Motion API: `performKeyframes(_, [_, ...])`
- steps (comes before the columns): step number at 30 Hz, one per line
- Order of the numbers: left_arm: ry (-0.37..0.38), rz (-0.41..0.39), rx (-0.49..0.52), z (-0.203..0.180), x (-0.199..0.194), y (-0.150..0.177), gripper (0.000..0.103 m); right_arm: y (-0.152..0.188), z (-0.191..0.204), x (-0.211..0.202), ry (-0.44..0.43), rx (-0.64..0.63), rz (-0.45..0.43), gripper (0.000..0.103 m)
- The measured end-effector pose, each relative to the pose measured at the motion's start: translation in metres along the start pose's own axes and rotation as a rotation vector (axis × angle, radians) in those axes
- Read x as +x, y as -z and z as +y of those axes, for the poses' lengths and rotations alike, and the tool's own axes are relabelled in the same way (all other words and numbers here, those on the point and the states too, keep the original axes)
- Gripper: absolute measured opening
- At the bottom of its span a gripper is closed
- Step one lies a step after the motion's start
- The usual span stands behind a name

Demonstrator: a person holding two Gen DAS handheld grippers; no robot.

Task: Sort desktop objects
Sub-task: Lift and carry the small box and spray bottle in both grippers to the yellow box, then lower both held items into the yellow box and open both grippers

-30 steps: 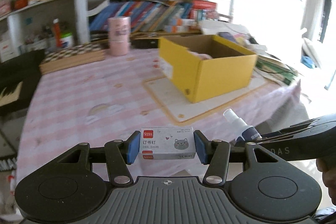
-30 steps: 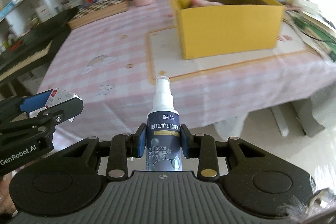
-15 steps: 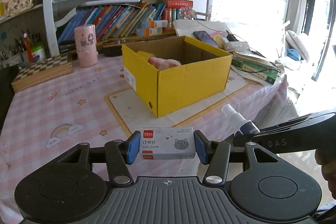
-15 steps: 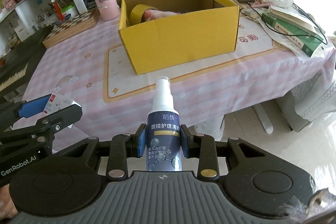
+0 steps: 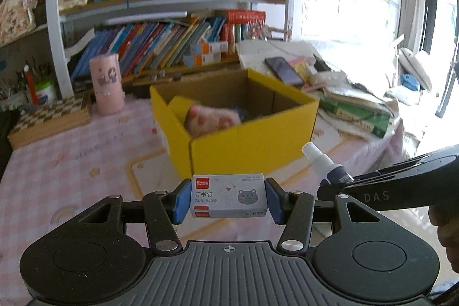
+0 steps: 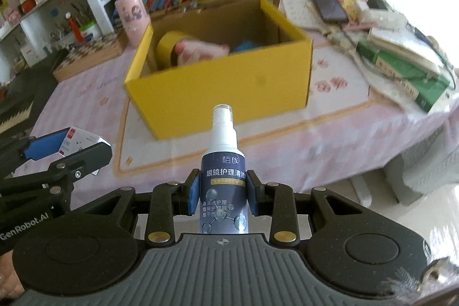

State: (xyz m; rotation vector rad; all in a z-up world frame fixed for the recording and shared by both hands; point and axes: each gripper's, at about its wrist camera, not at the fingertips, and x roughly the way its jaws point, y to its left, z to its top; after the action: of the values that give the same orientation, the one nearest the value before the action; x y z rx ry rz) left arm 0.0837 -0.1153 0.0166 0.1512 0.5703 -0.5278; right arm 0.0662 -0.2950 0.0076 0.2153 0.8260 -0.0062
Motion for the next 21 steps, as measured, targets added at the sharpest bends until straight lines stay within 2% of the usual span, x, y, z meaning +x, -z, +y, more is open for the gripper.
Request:
performKeyframes(8, [-0.046,-0.101,-0.017,-0.019,0.028,-0.05,0.052,-0.054,-0.039,-0.009,-0.039,-0.013,-0.141,0.03])
performKeyframes(14, [-0.137,-0.15,-0.03,-0.026,0.055,-0.084,0.052,-0.11,-0.058,-0.003,-0.101,-0.046,-0.244,0.03])
performKeyframes(17, [-0.175,-0.154,-0.018,-0.027,0.075,-0.095,0.052,-0.136,-0.064,0.01,-0.131,-0.067,-0.261,0.03])
performKeyframes(21, [-0.209,-0.13,-0.005,-0.025,0.107,-0.105,0.052,-0.164,-0.064,0.037,-0.178,-0.095,-0.242,0.03])
